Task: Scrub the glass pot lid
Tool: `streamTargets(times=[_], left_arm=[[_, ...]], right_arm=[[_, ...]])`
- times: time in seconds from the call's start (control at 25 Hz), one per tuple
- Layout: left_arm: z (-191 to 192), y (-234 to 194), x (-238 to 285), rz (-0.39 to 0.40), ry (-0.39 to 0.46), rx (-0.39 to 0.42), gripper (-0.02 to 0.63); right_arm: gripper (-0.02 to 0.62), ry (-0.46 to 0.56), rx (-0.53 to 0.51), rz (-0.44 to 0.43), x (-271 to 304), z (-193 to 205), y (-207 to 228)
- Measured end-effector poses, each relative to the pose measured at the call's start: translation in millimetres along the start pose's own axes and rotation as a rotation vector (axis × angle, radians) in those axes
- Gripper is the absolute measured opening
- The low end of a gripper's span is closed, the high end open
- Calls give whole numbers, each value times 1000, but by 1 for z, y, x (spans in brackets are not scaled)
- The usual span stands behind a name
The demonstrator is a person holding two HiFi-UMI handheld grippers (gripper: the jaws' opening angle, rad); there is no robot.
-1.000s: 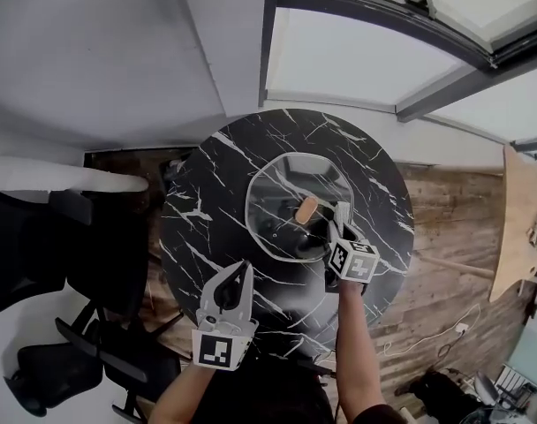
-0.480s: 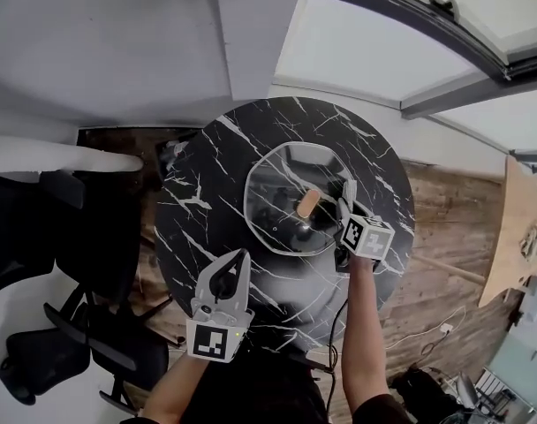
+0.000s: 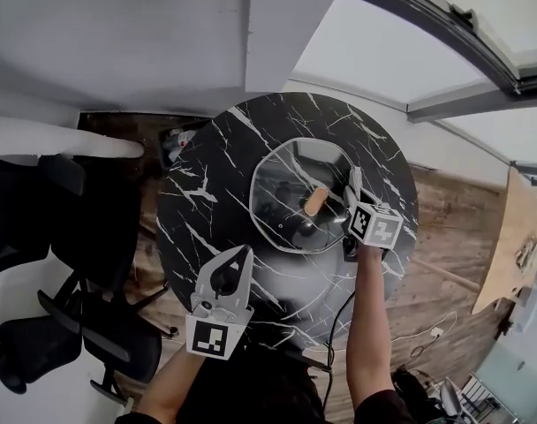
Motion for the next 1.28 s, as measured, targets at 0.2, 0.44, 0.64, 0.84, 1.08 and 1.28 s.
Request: streamTargets(times=[0.2, 0.44, 0.64, 0.84, 1.08, 1.28], left_arm=[[1, -2, -3, 0, -5, 5, 3], [4, -11, -10, -18, -9, -3, 3], [4, -17, -15, -33, -4, -15, 3], [1, -23, -18, -40, 13, -19, 3], [3, -29, -23, -48, 2, -29, 3], [1, -33, -27, -61, 13, -44, 3]], right_arm=[[72, -2, -19, -29, 7, -11, -12], [72, -20, -69, -50, 15, -22, -20], [72, -36, -118, -65, 22, -32, -28], [72, -63, -176, -92, 30, -44, -41], [72, -62, -234, -114, 33, -50, -61], [73, -69, -336, -144, 34, -51, -85]])
Point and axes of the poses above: the fingertips, and each gripper's own axes: x forward along the fingers, y to its right, z out of its underside, the point moved 3 cm from there along -x, backward along the fingers, and after that the axes turned 7 degrees about z, right-handed, at the moved point
